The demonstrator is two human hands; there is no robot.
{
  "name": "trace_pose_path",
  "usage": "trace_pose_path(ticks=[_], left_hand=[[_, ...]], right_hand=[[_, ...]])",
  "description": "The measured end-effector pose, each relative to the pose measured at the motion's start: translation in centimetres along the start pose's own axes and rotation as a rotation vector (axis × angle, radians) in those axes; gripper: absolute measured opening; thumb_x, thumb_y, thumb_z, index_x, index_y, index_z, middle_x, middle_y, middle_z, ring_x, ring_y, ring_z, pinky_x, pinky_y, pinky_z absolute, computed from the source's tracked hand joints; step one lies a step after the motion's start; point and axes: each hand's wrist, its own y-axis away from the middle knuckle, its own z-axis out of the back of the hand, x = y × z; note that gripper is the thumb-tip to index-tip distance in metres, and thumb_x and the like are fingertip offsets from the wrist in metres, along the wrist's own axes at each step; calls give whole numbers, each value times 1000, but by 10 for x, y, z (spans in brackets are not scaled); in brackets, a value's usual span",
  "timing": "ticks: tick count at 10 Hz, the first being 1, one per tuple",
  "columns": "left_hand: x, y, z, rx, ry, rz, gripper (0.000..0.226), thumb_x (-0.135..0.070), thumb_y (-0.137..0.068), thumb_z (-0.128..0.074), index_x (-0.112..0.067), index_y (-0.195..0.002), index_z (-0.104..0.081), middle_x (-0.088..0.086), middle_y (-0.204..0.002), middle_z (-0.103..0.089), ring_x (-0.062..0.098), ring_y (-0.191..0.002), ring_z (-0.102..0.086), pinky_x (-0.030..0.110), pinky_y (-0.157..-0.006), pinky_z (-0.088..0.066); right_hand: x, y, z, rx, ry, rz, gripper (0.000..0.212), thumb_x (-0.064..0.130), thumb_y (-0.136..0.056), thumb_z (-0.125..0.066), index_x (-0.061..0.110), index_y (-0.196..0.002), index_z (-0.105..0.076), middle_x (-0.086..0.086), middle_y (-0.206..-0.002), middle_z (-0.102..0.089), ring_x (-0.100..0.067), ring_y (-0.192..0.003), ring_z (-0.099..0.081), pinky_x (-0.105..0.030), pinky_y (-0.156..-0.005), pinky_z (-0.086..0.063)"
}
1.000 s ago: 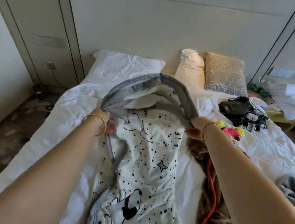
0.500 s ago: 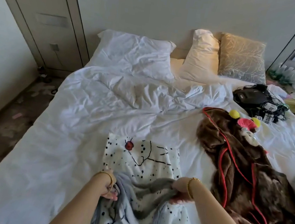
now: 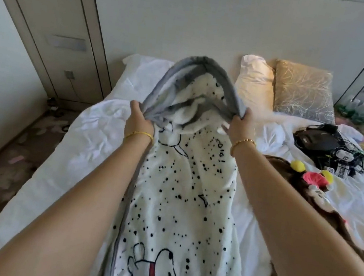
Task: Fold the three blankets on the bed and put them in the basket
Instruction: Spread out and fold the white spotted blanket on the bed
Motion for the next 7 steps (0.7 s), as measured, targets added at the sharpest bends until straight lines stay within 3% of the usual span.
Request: trace_pose_path(ticks=[1, 2, 3, 4, 5, 6, 7], left_hand=[[58, 38, -13, 178, -226, 141, 24, -18, -93, -44, -10, -115, -40, 18, -104, -59, 32, -85, -56, 35, -67, -37], [138, 98, -31, 732, -646, 267, 36, -32, -95, -45, -9, -122, -49, 14, -114, -60, 29, -102, -59, 35, -80, -47], [203, 162, -33, 973, -857, 348, 45, -30, -97, -39, -11, -137, -41, 11, -132, -52, 24, -121, -52, 29, -95, -44], [220, 185, -35, 893, -699, 539, 43, -27, -97, -43, -10, -136, -43, 9, -136, -51, 24, -123, -51, 25, -91, -43], [196, 156, -46, 950, -507, 659, 39, -21, -98, -42, 2, -129, -48, 20, -114, -58, 31, -97, -59, 36, -98, -44], [105, 78, -39, 359, 165, 661, 36, -16, -100, -37, -1, -132, -45, 19, -127, -55, 31, -105, -59, 33, -90, -51], [20, 19, -7, -63, 351, 246, 40, -7, -95, -38, -8, -135, -45, 12, -133, -52, 24, -115, -52, 10, -82, -43]], right_hand=[[-75, 32, 22, 13, 228, -340, 20, 4, -93, -34, 7, -111, -43, -13, -103, -54, -35, -89, -61, -46, -73, -57], [-159, 94, 59, 286, 557, -864, 32, 18, -97, -37, 0, -123, -43, -21, -105, -58, -26, -59, -62, -33, -51, -55], [-214, 147, 87, 599, 830, -1149, 36, 23, -95, -36, -4, -116, -46, -18, -95, -65, -23, -53, -66, -29, -48, -57], [-229, 153, 89, 764, 850, -1301, 40, 22, -96, -41, -10, -120, -47, -16, -83, -67, -22, -51, -67, -29, -51, -57], [-211, 126, 73, 682, 802, -1020, 25, 13, -96, -45, -5, -112, -54, -6, -75, -60, -13, -58, -60, -22, -54, -54], [-113, 66, 29, 293, 463, -507, 27, -3, -94, -40, -3, -119, -51, -7, -98, -54, -19, -88, -56, -22, -76, -52], [-20, 17, 10, 7, -235, -176, 38, -15, -87, -24, 11, -104, -47, -8, -103, -49, -25, -95, -52, -36, -81, -53]])
